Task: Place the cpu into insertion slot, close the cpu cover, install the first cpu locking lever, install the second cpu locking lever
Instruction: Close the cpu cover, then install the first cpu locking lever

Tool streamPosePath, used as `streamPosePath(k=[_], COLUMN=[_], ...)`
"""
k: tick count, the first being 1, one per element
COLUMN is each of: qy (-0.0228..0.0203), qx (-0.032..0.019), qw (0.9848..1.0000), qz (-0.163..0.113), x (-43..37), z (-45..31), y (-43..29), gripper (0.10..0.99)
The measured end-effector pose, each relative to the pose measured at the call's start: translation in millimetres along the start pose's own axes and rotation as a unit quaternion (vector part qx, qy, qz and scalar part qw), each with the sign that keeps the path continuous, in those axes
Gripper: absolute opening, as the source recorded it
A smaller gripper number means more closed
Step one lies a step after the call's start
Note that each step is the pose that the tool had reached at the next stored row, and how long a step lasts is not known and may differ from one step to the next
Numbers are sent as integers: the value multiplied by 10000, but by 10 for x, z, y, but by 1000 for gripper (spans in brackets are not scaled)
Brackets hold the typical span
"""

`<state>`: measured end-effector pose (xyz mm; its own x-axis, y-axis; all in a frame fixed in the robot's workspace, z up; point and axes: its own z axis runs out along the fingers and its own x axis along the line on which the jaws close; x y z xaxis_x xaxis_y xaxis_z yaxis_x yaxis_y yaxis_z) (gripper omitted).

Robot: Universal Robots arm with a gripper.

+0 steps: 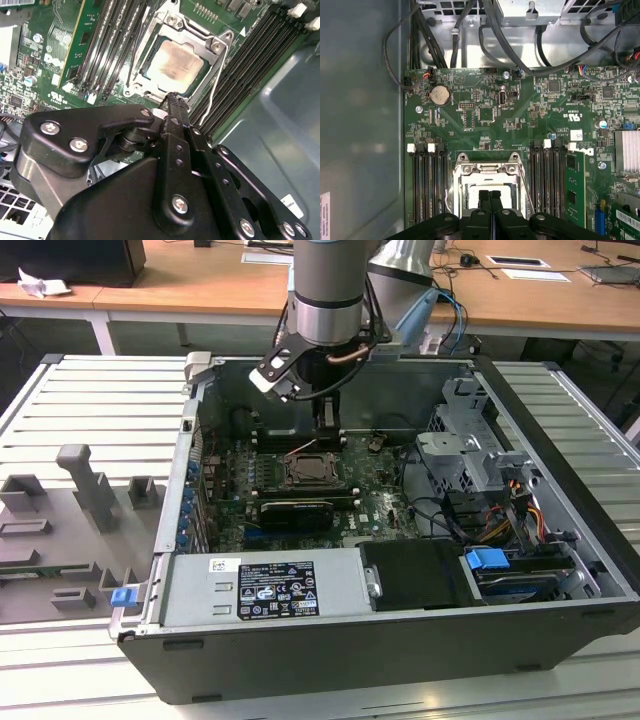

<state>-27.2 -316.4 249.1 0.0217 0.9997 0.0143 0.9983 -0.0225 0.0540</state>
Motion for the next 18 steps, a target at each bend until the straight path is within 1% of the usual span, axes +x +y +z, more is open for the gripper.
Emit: streamPosePath(k=[4, 7, 12, 18], qy=[0, 0, 0, 0], qx=[0, 0, 0, 0], qw=[10000, 10000, 10000, 10000], qz=[0, 0, 0, 0], x=[-1, -1, -1, -1], z=[-2, -3, -5, -26], y=[-37, -51, -54, -53], gripper=[106, 106, 106, 106])
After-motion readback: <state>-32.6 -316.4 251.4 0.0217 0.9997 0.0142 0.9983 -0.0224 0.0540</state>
